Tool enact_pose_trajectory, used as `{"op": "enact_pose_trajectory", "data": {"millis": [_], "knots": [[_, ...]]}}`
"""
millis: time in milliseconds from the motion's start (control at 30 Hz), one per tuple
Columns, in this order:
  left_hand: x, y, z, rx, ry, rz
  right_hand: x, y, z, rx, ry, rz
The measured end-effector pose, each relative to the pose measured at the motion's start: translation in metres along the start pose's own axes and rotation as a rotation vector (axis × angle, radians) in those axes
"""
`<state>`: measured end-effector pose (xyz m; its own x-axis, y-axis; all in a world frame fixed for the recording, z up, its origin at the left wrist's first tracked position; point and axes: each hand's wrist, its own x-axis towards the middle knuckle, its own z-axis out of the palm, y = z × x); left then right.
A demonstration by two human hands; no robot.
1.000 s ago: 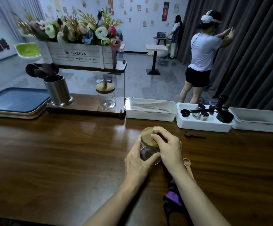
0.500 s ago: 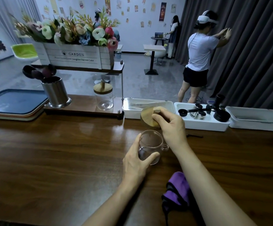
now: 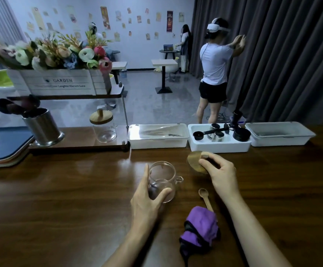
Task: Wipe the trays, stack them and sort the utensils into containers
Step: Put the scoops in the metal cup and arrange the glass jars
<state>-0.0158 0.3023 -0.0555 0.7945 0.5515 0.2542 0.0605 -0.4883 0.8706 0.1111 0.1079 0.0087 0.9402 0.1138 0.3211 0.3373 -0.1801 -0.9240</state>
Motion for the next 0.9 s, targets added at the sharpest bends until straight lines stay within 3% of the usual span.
{"op": "enact_pose_trajectory", "data": {"millis": [267,467,900], "knots": [[-0.001,-0.002,0.000,0.002,-0.037,0.040,-0.003,0.058,-0.053,-0.271,0.077,0.180],[-0.005,0.002,0.000,0.007,-0.040,0.088,-0.010,0.069,-0.054,-0.393,0.047,0.138],[-0.008,0.009,0.001,0.029,-0.007,0.072,-0.022,0.072,-0.053,-0.423,0.000,0.143]]}}
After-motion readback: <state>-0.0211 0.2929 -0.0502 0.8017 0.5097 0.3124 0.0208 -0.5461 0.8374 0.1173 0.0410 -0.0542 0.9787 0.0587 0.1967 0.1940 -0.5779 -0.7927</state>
